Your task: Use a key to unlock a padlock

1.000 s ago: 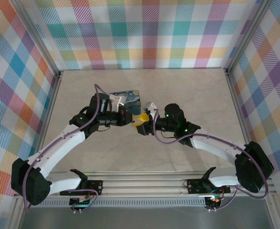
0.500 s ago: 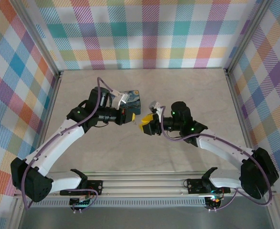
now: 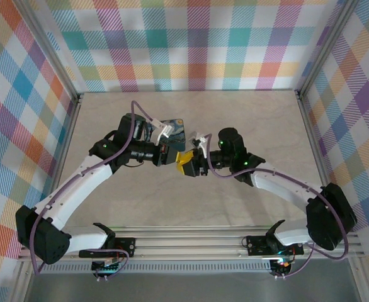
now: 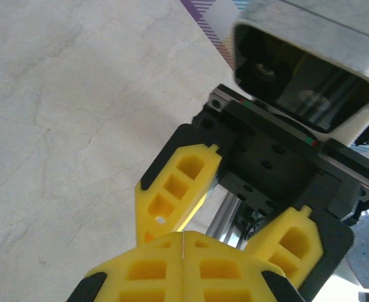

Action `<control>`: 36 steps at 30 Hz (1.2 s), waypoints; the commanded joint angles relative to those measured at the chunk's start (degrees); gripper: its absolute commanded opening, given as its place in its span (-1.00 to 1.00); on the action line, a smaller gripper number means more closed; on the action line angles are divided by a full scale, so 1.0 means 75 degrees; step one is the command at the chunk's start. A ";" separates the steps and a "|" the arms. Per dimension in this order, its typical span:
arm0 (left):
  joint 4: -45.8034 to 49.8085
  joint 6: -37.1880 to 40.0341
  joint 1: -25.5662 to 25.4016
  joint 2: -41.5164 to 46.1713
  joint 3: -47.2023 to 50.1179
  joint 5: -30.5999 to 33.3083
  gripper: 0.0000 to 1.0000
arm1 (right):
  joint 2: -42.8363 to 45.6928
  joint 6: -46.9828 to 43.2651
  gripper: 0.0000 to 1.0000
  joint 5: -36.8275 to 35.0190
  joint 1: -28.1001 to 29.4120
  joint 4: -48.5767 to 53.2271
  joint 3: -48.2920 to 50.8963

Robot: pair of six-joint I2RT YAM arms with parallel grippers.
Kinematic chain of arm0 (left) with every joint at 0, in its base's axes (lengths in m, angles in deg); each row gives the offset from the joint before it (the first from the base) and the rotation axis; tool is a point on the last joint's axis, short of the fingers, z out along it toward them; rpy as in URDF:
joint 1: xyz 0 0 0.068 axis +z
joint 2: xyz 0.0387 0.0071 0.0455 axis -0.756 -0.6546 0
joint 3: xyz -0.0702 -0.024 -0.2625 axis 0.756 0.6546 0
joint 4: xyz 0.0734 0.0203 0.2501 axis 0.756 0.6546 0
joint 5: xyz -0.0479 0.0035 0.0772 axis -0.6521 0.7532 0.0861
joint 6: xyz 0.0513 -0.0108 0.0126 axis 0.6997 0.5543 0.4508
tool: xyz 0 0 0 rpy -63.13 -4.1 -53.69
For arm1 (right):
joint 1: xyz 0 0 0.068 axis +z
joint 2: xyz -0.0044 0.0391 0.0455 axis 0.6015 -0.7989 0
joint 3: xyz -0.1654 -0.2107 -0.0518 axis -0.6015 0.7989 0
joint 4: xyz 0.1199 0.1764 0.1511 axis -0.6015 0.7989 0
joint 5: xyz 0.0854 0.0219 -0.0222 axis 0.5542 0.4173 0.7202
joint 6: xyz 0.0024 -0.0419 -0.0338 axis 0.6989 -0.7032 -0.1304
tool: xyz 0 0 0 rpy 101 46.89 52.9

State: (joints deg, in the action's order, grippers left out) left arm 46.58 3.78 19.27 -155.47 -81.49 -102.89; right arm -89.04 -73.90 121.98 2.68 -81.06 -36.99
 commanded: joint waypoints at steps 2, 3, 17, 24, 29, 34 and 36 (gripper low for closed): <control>0.0040 0.0178 0.0066 -0.0049 -0.0210 -0.0319 -1.00 | -0.0195 0.0260 -0.43 0.0440 -0.0014 -0.0545 -0.0212; 0.0038 0.0179 0.0065 -0.0043 -0.0192 -0.0321 -1.00 | -0.0196 0.0269 -0.52 0.0443 -0.0014 -0.0609 -0.0212; 0.0342 -0.0897 0.0077 0.0141 -0.0272 0.1517 0.11 | 0.0201 -0.0260 -1.00 -0.2206 0.0052 0.0103 0.0174; 0.1124 -0.4305 0.0082 0.0152 -0.0422 0.4056 -0.11 | -0.0029 -0.1292 -1.00 -0.5360 0.0686 0.0948 -0.0060; 0.0307 -0.6544 -0.0151 0.0133 0.0215 0.3741 -0.36 | -0.0394 -0.2019 -1.00 -0.6554 0.1131 0.0734 -0.0215; -0.0365 -0.8122 -0.0575 0.0136 0.0486 0.3770 -0.36 | -0.0574 -0.2676 -1.00 -0.6826 0.1272 -0.0040 0.0006; -0.0483 -0.8547 -0.0675 0.0072 0.0511 0.3730 -0.32 | -0.0632 -0.2913 -1.00 -0.6772 0.1292 -0.0305 0.0107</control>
State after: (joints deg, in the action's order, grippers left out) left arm 46.93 -50.29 15.20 -155.47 -78.06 -75.44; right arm -93.32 -90.53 73.72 11.99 -78.16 -36.79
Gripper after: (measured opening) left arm 0.338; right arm 0.052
